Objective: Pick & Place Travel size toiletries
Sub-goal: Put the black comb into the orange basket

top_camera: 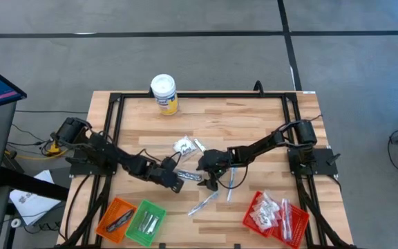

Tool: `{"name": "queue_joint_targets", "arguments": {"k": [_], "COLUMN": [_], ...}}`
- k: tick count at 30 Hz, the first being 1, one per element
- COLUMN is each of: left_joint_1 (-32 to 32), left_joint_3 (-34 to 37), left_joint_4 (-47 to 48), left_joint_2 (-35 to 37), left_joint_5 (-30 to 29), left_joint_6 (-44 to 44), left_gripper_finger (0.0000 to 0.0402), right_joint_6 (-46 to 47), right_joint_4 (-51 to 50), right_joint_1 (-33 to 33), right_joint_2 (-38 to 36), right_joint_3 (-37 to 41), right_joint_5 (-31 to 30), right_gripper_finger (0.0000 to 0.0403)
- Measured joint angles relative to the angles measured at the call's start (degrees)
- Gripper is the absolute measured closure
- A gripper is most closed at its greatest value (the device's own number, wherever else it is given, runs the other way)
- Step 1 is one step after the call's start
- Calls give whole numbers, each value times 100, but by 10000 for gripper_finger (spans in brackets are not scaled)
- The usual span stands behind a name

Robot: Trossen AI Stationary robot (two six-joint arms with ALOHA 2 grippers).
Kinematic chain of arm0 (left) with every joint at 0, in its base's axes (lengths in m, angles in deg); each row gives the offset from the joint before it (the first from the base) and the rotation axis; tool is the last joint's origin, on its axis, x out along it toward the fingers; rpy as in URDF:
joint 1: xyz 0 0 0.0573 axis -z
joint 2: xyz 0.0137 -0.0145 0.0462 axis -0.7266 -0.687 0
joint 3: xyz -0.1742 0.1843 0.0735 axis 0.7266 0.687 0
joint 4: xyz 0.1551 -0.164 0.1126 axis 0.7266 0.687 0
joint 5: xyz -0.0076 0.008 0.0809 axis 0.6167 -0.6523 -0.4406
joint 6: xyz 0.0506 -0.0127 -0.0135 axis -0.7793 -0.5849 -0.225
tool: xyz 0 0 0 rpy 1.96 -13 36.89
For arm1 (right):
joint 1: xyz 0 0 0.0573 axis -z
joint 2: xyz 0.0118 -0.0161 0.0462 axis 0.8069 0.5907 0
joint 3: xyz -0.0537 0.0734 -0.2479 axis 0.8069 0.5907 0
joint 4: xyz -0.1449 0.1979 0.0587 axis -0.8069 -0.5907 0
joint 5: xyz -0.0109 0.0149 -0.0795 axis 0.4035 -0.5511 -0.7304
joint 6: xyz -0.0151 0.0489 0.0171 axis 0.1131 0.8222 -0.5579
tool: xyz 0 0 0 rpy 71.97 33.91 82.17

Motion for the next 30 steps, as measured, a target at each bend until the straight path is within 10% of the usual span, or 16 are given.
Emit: {"name": "queue_joint_targets", "arguments": {"k": [30], "left_joint_1": [-21], "left_joint_3": [-4], "left_joint_4": [264], "left_joint_2": [-113], "left_joint_5": [-215], "left_joint_6": [167], "left_gripper_finger": [401], "right_joint_6": [3], "right_joint_4": [118], "right_joint_1": [26], "right_joint_2": [15], "right_joint_3": [11], "right_joint_5": [-33], "right_gripper_finger": [40]}}
